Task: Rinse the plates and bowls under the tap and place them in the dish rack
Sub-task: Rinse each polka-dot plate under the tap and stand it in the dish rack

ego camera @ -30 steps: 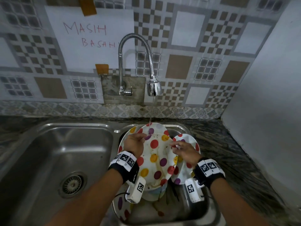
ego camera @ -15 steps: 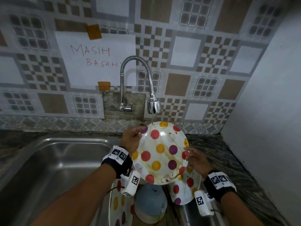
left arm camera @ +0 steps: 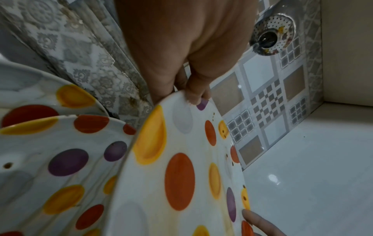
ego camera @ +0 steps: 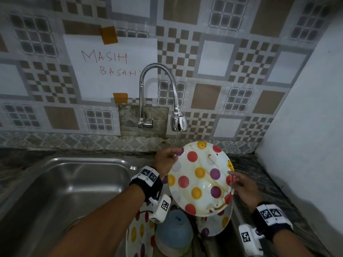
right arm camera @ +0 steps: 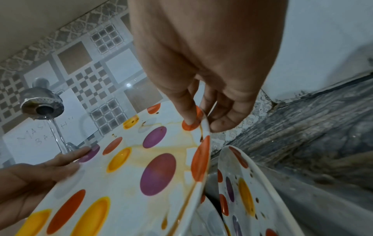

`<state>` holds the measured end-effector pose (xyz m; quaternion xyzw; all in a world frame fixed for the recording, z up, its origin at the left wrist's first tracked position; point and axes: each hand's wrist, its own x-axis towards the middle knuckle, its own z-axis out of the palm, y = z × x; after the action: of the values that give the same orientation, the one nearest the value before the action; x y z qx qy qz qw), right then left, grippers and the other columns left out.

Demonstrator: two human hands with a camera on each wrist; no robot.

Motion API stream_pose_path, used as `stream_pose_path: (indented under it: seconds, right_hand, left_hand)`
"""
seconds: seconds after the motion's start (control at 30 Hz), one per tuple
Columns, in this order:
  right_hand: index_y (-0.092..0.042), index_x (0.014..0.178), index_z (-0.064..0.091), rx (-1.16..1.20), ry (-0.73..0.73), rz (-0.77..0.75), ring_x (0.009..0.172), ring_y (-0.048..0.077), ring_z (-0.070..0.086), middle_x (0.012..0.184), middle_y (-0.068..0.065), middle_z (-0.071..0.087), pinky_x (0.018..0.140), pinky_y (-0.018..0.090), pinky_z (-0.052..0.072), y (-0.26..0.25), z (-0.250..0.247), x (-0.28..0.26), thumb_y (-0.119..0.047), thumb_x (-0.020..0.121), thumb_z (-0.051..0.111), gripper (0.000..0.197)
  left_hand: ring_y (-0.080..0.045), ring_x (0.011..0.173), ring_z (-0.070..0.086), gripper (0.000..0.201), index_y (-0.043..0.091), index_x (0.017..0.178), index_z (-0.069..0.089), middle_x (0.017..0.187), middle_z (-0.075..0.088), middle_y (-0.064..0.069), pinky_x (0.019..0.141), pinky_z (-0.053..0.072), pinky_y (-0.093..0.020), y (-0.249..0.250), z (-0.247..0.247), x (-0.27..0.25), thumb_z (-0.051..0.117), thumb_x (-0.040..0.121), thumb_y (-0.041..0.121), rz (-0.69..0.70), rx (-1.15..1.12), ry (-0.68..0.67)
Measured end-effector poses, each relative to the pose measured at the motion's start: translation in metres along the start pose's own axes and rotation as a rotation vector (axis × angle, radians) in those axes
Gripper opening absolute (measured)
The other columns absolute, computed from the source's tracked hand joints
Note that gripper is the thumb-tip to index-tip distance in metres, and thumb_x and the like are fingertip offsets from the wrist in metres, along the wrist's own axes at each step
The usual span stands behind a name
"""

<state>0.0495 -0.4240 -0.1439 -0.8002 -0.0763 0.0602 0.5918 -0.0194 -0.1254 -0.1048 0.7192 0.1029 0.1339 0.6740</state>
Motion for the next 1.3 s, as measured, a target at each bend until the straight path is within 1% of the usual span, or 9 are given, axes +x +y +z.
stream_pose_path:
  seconds: [0.13, 0.23, 0.33, 0.43, 0.57, 0.77, 1.1, 1.23, 1.3]
  right_hand:
    - [-0.030, 0.095, 0.070, -0.041, -0.023, -0.028, 0.098, 0.025, 0.065, 0.098, 0.007, 0.070, 0.089, 0.041, 0.053, -0.003, 0.003, 0.000, 0.007, 0.082, 0.063, 0.040]
    - [-0.035, 0.094, 0.070, -0.103, -0.080, -0.037, 0.099, 0.024, 0.065, 0.102, 0.006, 0.070, 0.089, 0.040, 0.053, -0.005, 0.011, 0.002, 0.006, 0.083, 0.062, 0.043]
    - [-0.032, 0.097, 0.069, -0.121, -0.154, -0.044, 0.104, 0.024, 0.063, 0.108, 0.009, 0.069, 0.094, 0.043, 0.051, -0.013, 0.023, 0.004, 0.006, 0.083, 0.062, 0.041]
    - [-0.027, 0.101, 0.070, -0.125, -0.182, -0.060, 0.103, 0.021, 0.063, 0.107, 0.007, 0.068, 0.086, 0.031, 0.052, -0.019, 0.035, 0.004, 0.006, 0.083, 0.063, 0.038]
    - [-0.028, 0.100, 0.069, -0.145, -0.235, -0.102, 0.101, 0.026, 0.063, 0.105, 0.015, 0.067, 0.081, 0.027, 0.051, -0.021, 0.046, 0.003, 0.007, 0.082, 0.064, 0.040]
    - [-0.025, 0.098, 0.071, -0.152, -0.243, -0.072, 0.099, 0.029, 0.064, 0.101, 0.015, 0.068, 0.086, 0.038, 0.052, -0.019, 0.048, -0.003, 0.010, 0.080, 0.064, 0.040]
    - [-0.026, 0.092, 0.074, -0.021, -0.129, 0.007, 0.099, 0.026, 0.067, 0.101, 0.011, 0.072, 0.091, 0.045, 0.053, -0.011, 0.021, -0.015, 0.012, 0.079, 0.062, 0.042]
    - [-0.029, 0.092, 0.075, -0.008, -0.106, 0.010, 0.100, 0.021, 0.067, 0.103, 0.005, 0.073, 0.091, 0.041, 0.053, -0.011, 0.016, -0.018, 0.007, 0.080, 0.065, 0.039]
    - [-0.033, 0.092, 0.075, -0.047, -0.115, -0.021, 0.101, 0.019, 0.066, 0.103, 0.001, 0.073, 0.092, 0.039, 0.053, -0.014, 0.020, -0.019, 0.005, 0.081, 0.065, 0.040]
  left_hand:
    - [-0.030, 0.098, 0.067, 0.036, 0.019, 0.095, 0.073, 0.104, 0.071, -0.014, 0.085, 0.056, -0.045, -0.008, -0.011, -0.008, 0.058, 0.083, -0.012, -0.054, -0.002, 0.015]
    - [-0.026, 0.086, 0.066, 0.031, 0.004, 0.103, 0.068, 0.096, 0.068, -0.015, 0.070, 0.058, -0.035, -0.008, -0.025, -0.015, 0.055, 0.083, -0.017, -0.131, -0.071, 0.019]
    - [-0.025, 0.082, 0.064, 0.030, 0.007, 0.099, 0.066, 0.093, 0.065, -0.012, 0.064, 0.057, -0.032, -0.007, -0.045, -0.022, 0.055, 0.083, -0.017, -0.182, -0.094, 0.009]
    - [-0.024, 0.082, 0.065, 0.031, 0.007, 0.098, 0.066, 0.095, 0.064, -0.013, 0.064, 0.056, -0.033, -0.007, -0.063, -0.030, 0.055, 0.082, -0.017, -0.187, -0.097, 0.017]
    - [-0.009, 0.070, 0.067, 0.031, 0.003, 0.102, 0.067, 0.086, 0.067, -0.005, 0.056, 0.056, -0.024, -0.006, -0.079, -0.043, 0.058, 0.080, -0.017, -0.164, -0.041, 0.018]
    - [-0.022, 0.094, 0.066, 0.032, 0.006, 0.101, 0.069, 0.101, 0.068, -0.011, 0.071, 0.060, -0.037, -0.014, -0.082, -0.051, 0.063, 0.078, -0.015, -0.177, 0.002, 0.000]
    - [-0.026, 0.098, 0.063, 0.032, 0.002, 0.110, 0.066, 0.104, 0.065, -0.011, 0.082, 0.058, -0.044, -0.003, -0.057, -0.042, 0.062, 0.082, -0.013, -0.156, 0.033, -0.109]
    - [-0.006, 0.084, 0.063, 0.034, 0.003, 0.107, 0.067, 0.095, 0.066, 0.000, 0.075, 0.056, -0.022, -0.002, -0.051, -0.037, 0.060, 0.080, -0.017, -0.065, 0.079, -0.088]
    - [-0.008, 0.085, 0.063, 0.035, 0.004, 0.102, 0.067, 0.096, 0.067, -0.004, 0.074, 0.053, -0.016, -0.004, -0.056, -0.036, 0.059, 0.079, -0.020, -0.013, 0.083, -0.053]
